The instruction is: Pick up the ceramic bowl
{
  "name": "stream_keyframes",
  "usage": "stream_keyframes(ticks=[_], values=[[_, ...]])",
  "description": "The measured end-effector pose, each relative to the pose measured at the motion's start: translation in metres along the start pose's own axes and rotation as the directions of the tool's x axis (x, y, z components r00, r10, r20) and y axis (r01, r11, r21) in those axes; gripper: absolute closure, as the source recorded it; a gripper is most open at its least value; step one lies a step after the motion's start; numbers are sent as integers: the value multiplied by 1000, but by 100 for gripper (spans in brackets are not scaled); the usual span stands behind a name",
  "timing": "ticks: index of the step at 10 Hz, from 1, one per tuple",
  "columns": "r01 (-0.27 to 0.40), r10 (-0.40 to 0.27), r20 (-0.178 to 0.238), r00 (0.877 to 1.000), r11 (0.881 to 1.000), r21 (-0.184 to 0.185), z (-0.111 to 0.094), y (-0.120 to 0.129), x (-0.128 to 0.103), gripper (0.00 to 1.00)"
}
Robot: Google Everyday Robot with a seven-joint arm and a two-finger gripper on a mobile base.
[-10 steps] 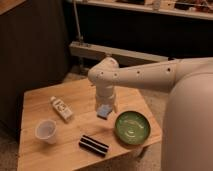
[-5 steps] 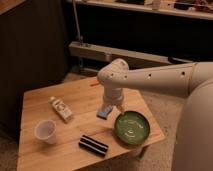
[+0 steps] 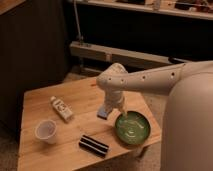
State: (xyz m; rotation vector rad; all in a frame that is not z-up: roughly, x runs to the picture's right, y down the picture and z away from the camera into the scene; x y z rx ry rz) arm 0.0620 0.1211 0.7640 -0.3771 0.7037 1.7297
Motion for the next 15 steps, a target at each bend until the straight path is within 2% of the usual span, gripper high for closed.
stream_keyframes(ticks=[1, 3, 6, 9, 11, 13, 15], values=[[-45, 45, 17, 999, 999, 4, 1, -17, -2, 35], [-82, 82, 40, 996, 997, -2, -9, -35, -4, 35], [-149, 152, 55, 987, 988, -46, -27, -71, -3, 35], [-196, 201, 48, 978, 976, -96, -32, -103, -2, 35], [-233, 240, 34, 970, 962, -142, -32, -130, 2, 35], [-270, 278, 14, 961, 943, -197, -26, -177, 11, 35], [-316, 322, -10, 947, 922, -222, -16, -227, 21, 35]])
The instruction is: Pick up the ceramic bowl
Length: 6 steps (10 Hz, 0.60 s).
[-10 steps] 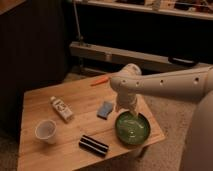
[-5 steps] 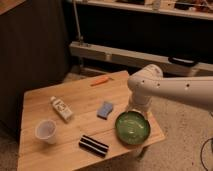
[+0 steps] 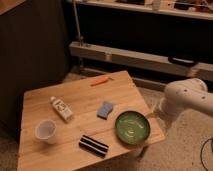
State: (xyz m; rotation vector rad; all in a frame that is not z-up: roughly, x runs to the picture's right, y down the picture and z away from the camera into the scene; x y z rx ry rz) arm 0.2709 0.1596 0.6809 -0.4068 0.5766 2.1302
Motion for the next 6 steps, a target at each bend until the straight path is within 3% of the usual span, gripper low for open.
stream_keyframes(ticks=[6], values=[[-3, 3, -4, 1000, 1000, -7, 0, -6, 0, 35]])
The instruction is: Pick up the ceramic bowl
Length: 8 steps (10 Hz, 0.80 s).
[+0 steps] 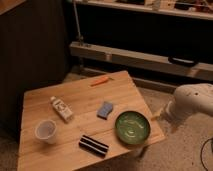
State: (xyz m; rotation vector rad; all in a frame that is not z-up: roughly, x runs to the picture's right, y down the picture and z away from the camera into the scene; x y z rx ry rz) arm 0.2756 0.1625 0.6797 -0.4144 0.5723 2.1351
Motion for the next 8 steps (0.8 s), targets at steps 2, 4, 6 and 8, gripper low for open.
stream_keyframes(ticks=[2, 4, 6, 8], values=[[-1, 1, -2, 1000, 1000, 0, 1, -1, 0, 35], [-1, -1, -40, 999, 999, -47, 10, -5, -1, 35], [4, -19, -90, 996, 986, -167, 34, -17, -5, 35], [-6, -20, -115, 993, 976, -217, 44, -32, -10, 35]])
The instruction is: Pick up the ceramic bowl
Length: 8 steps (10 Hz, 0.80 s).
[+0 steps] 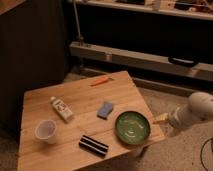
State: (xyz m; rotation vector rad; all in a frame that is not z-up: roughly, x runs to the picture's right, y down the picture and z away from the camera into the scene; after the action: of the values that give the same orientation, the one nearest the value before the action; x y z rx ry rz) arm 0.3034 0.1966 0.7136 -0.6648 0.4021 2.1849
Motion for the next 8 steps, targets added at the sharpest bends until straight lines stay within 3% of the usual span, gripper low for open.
stream_keyframes(ticks=[3, 8], values=[[28, -31, -51, 998, 998, -61, 13, -6, 2, 35], [65, -81, -141, 987, 991, -120, 47, -5, 15, 35]])
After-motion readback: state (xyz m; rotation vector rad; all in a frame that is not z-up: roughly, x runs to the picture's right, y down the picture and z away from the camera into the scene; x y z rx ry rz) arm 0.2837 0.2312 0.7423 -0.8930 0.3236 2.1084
